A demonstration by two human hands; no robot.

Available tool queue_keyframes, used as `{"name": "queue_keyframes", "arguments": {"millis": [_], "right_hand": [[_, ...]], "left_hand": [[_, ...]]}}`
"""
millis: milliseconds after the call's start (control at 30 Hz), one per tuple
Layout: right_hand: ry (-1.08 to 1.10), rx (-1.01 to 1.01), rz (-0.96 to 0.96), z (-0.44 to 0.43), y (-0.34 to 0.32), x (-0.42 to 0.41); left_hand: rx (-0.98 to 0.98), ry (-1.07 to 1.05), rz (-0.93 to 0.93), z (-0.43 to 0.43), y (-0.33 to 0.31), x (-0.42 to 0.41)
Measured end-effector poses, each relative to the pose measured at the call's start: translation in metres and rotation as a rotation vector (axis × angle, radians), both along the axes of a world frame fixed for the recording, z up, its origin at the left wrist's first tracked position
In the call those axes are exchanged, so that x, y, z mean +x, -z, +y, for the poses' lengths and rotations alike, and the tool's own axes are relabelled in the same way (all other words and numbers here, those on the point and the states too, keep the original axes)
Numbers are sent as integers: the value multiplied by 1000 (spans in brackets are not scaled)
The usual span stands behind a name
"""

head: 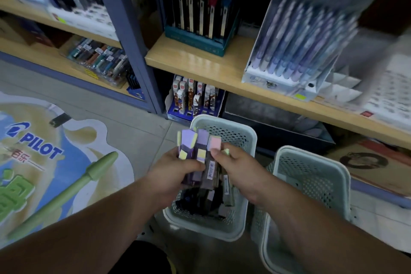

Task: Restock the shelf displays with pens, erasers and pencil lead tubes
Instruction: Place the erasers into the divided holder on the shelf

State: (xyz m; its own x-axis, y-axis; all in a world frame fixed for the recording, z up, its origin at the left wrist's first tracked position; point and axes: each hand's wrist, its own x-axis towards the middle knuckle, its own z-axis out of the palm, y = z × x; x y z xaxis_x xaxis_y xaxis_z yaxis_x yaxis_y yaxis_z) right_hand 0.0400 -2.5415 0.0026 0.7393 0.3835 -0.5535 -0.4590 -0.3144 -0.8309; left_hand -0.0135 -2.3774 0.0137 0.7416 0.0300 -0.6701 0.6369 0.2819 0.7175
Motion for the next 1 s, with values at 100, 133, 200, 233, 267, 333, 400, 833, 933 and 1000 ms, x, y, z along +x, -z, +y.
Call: {"name": "queue_keyframes", "arguments": {"millis": [100,133,200,233,267,333,400,833,933,1000], "right_hand": [[38,8,-76,-22,-33,-4],[62,0,-95,-29,-46,-6],[113,-2,-119,-43,-70,-11],[137,9,-137,-50,-83,-13],[152,21,-159,-58,-97,-16],[165,29,-196,-75,-124,-19],[161,47,-220,-94,-152,-23],[212,147,-284,-178,-208,-7],[256,121,-298,-177,-197,8],[270,104,-275,-175,-190,21]], "left_hand": [[-42,1,-36,-26,-31,-3],[-44,-8,-53,-34,-42,-3],[-23,-5,-94,-52,-66,-4],[-4,7,-117,-61,-79,-4],[10,17,-134,-71,-91,-5],[14,27,-173,-88,-115,-6],[18,22,-214,-103,-140,-8],[5,42,-280,-179,-198,6],[30,42,-280,-189,-187,23],[27,16,-266,-189,-179,35]]}}
